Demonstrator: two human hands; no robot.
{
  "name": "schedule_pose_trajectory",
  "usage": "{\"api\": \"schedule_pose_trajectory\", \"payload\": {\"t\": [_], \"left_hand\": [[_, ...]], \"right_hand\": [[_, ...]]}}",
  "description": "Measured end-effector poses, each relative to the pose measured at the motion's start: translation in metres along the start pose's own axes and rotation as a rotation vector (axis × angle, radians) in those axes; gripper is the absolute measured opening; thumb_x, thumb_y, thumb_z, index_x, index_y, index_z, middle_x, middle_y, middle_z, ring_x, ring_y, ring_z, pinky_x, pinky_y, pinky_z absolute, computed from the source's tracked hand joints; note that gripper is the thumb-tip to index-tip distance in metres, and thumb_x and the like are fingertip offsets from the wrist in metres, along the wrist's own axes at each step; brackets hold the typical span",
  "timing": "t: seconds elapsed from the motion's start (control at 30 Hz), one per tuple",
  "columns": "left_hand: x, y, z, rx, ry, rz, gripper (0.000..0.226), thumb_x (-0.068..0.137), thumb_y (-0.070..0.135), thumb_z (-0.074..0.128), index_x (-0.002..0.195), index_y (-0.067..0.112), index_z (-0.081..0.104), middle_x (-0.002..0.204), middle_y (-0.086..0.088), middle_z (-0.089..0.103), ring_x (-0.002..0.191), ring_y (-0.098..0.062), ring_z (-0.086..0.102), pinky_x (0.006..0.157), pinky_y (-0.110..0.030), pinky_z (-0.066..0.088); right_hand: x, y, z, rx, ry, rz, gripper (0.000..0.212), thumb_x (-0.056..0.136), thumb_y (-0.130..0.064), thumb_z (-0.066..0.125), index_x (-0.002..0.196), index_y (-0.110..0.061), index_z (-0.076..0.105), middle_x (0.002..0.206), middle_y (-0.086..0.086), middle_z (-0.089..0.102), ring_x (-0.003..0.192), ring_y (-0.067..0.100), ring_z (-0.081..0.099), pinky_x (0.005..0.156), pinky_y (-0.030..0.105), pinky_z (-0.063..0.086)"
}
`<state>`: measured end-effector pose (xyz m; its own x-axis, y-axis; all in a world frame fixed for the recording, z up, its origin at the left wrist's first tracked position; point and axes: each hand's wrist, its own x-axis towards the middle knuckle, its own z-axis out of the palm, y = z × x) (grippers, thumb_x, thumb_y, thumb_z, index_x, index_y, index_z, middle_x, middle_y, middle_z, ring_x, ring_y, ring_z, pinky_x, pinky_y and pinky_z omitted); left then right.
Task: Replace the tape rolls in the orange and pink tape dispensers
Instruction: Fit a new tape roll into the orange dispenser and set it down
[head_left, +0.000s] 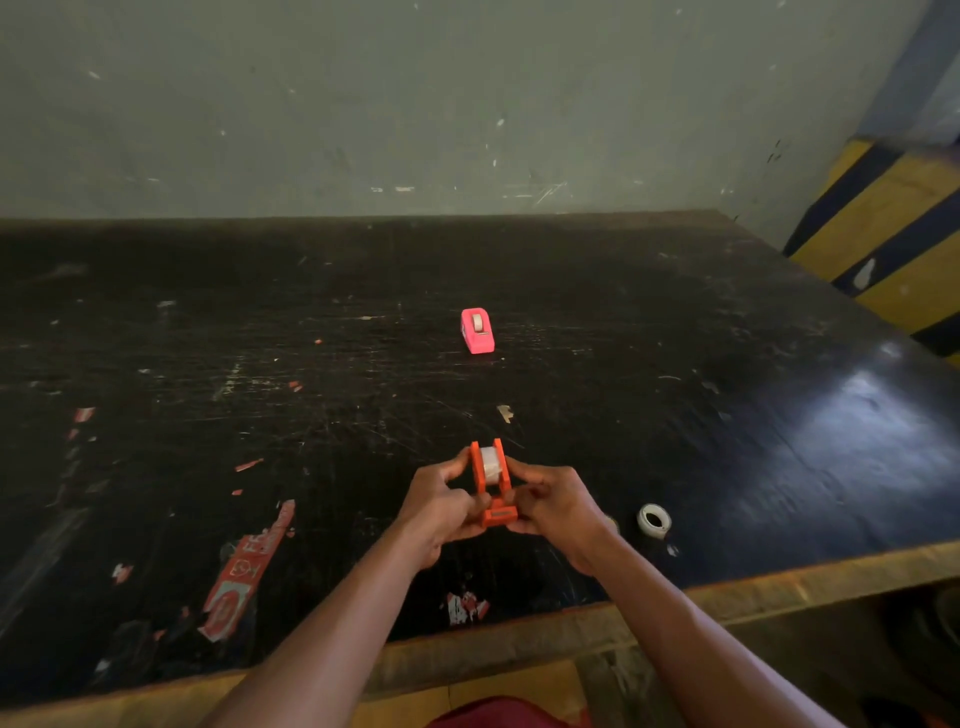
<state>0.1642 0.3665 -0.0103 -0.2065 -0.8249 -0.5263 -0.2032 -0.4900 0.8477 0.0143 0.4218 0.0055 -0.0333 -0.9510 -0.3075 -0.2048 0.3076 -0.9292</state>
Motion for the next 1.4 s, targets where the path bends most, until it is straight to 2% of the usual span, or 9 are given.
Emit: {"api": "schedule_pose_trajectory", "payload": {"t": [0.1, 0.2, 0.33, 0.57, 0.8, 0.93, 1.07, 1.17, 1.4], "left_hand": [[-0.003, 0.001, 0.005, 0.118, 0.058, 0.095, 0.067, 0.094, -0.005, 0.059, 0.150, 0.029, 0.047, 0.112, -0.008, 0.074, 0.094, -0.018, 0.074, 0.082, -0.037, 0.063], [-0.004, 0.001, 0.004, 0.216, 0.090, 0.161, 0.059, 0.094, 0.001, 0.063, 0.146, 0.026, 0.052, 0.114, -0.007, 0.073, 0.099, -0.020, 0.073, 0.087, -0.041, 0.063], [0.000, -0.005, -0.006, 0.344, 0.082, 0.185, 0.071, 0.092, 0.006, 0.066, 0.154, 0.031, 0.041, 0.121, -0.006, 0.071, 0.098, -0.018, 0.073, 0.087, -0.042, 0.063], [0.003, -0.019, -0.015, 0.501, -0.006, 0.194, 0.081, 0.092, 0.015, 0.071, 0.159, 0.029, 0.029, 0.131, -0.005, 0.068, 0.113, -0.019, 0.069, 0.100, -0.043, 0.057], [0.027, -0.024, -0.003, 0.585, -0.060, 0.109, 0.086, 0.088, 0.026, 0.077, 0.160, 0.028, 0.028, 0.127, -0.001, 0.069, 0.114, -0.017, 0.068, 0.104, -0.040, 0.054], [0.059, -0.007, 0.017, 0.604, -0.047, 0.086, 0.085, 0.090, 0.025, 0.075, 0.160, 0.028, 0.027, 0.131, 0.001, 0.068, 0.119, -0.015, 0.064, 0.106, -0.031, 0.049], [0.114, 0.021, 0.046, 0.521, -0.015, 0.088, 0.093, 0.089, 0.015, 0.075, 0.161, 0.032, 0.020, 0.122, 0.001, 0.070, 0.111, -0.014, 0.069, 0.101, -0.038, 0.057], [0.153, 0.047, 0.068, 0.488, 0.019, 0.070, 0.090, 0.089, 0.005, 0.071, 0.160, 0.034, 0.023, 0.130, -0.001, 0.068, 0.115, -0.016, 0.067, 0.101, -0.041, 0.057], [0.220, 0.098, 0.100, 0.529, 0.163, 0.044, 0.093, 0.085, 0.007, 0.077, 0.161, 0.027, 0.027, 0.121, 0.000, 0.072, 0.117, -0.014, 0.065, 0.106, -0.032, 0.049]], "right_hand": [[-0.002, -0.004, 0.004, -0.003, 0.014, -0.021, 0.044, 0.095, -0.001, 0.056, 0.115, -0.041, 0.064, 0.090, 0.007, 0.077, 0.093, 0.021, 0.075, 0.085, 0.038, 0.060], [-0.003, -0.009, 0.008, -0.006, 0.037, -0.040, 0.042, 0.094, -0.003, 0.059, 0.113, -0.040, 0.065, 0.092, 0.009, 0.077, 0.094, 0.022, 0.074, 0.086, 0.039, 0.060], [-0.006, -0.010, 0.016, -0.002, 0.049, -0.021, 0.040, 0.094, -0.004, 0.059, 0.107, -0.042, 0.062, 0.091, 0.004, 0.077, 0.091, 0.017, 0.075, 0.084, 0.037, 0.061], [-0.006, 0.005, 0.033, -0.100, 0.134, 0.043, 0.036, 0.093, -0.009, 0.064, 0.120, -0.033, 0.067, 0.092, 0.005, 0.078, 0.087, 0.019, 0.076, 0.079, 0.040, 0.062], [0.013, 0.025, 0.020, -0.129, 0.119, 0.098, 0.031, 0.091, -0.008, 0.066, 0.108, -0.034, 0.071, 0.092, 0.005, 0.078, 0.083, 0.017, 0.076, 0.076, 0.038, 0.063], [0.049, 0.030, -0.009, -0.164, 0.105, 0.106, 0.037, 0.093, -0.010, 0.063, 0.095, -0.046, 0.068, 0.091, 0.002, 0.077, 0.083, 0.016, 0.076, 0.075, 0.036, 0.063], [0.106, 0.034, -0.056, -0.171, 0.086, 0.100, 0.030, 0.096, -0.006, 0.057, 0.107, -0.031, 0.070, 0.096, 0.002, 0.077, 0.082, 0.013, 0.076, 0.073, 0.038, 0.064], [0.148, 0.034, -0.091, -0.232, 0.085, 0.094, 0.027, 0.094, -0.003, 0.059, 0.110, -0.020, 0.071, 0.100, 0.000, 0.074, 0.086, 0.013, 0.075, 0.077, 0.034, 0.063], [0.245, 0.038, -0.140, -0.342, 0.084, 0.039, 0.030, 0.086, -0.005, 0.064, 0.104, -0.028, 0.071, 0.095, -0.004, 0.076, 0.090, 0.011, 0.073, 0.084, 0.039, 0.060]]}}
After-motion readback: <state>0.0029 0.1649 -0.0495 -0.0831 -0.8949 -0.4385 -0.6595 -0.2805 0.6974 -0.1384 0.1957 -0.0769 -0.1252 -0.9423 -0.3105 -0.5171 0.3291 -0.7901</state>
